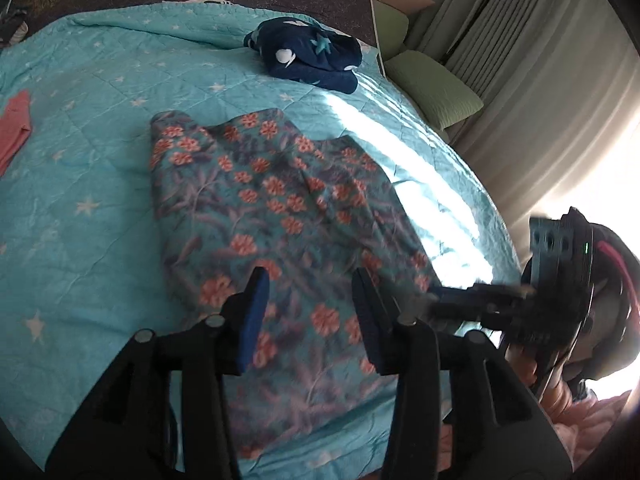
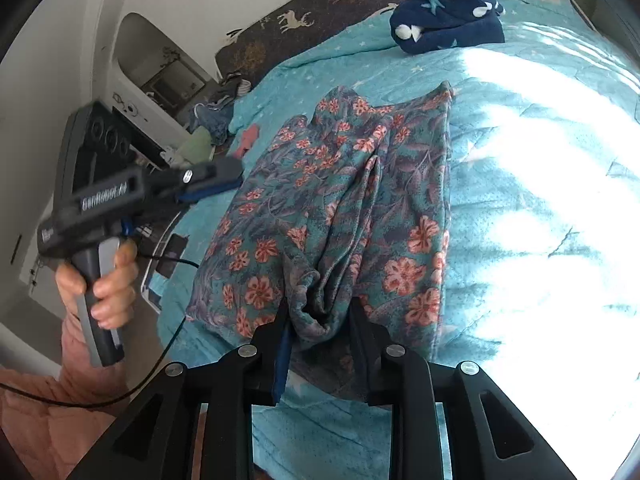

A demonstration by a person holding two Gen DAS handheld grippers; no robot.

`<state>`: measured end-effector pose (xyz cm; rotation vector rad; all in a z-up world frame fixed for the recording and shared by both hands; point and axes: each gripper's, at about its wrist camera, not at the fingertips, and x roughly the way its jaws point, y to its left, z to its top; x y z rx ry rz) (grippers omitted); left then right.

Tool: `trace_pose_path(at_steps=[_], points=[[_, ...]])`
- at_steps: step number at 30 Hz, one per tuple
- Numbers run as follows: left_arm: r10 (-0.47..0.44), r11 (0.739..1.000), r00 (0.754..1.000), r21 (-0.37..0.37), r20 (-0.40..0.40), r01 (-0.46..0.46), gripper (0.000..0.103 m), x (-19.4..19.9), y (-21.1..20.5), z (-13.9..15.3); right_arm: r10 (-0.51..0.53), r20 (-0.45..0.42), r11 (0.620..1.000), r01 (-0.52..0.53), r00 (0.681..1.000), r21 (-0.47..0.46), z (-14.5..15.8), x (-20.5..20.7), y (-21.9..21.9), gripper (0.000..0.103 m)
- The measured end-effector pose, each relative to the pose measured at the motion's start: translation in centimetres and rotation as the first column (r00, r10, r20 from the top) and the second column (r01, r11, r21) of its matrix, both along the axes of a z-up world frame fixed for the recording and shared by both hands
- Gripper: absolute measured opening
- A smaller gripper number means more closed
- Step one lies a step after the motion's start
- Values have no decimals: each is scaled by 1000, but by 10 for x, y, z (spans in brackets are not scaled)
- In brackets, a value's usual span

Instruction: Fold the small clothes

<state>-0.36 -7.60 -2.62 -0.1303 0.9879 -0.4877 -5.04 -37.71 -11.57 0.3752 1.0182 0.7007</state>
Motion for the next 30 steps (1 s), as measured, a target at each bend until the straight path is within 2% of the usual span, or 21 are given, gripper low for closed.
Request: trace_pose_path(at_steps=[1,3,6,10,14,20,24,28,30], points=[[-4,1000,1000,17,8,4,49,-6,1,0,-13,2,1000,13,1000,2,2,10,-7,38],[-20,998,999,54,33,19,54,-22,3,0,-44,4,999,44,999,17,14,26,-19,44],[-60,993,996,106,71,52,60,-38,0,0,-53,-3,998,53,999,43,29,53,-26,46],[-75,987,995,148,66,65,60,-41,-2,-6,-8,2,1000,8,1000,0,38,104,-4,50],[-41,992,998,123,46,35,60,-36,11,-14,21,-133,999,-17,991,28,18,150,21,50],[10,999,1000,33,-4,-10,60,-11,32,-27,40,-242,999,-35,970,25,-11,162,36,50],[27,1000,999,-7,-17,-27,60,5,37,-27,12,-280,999,0,960,44,-11,169,30,50],[0,999,1000,-38,-2,0,60,15,40,-28,-30,-222,998,17,974,-62,2,167,26,51],[-15,1000,1000,-21,-22,14,60,23,38,-36,-17,-239,998,2,971,-62,-3,169,24,51]])
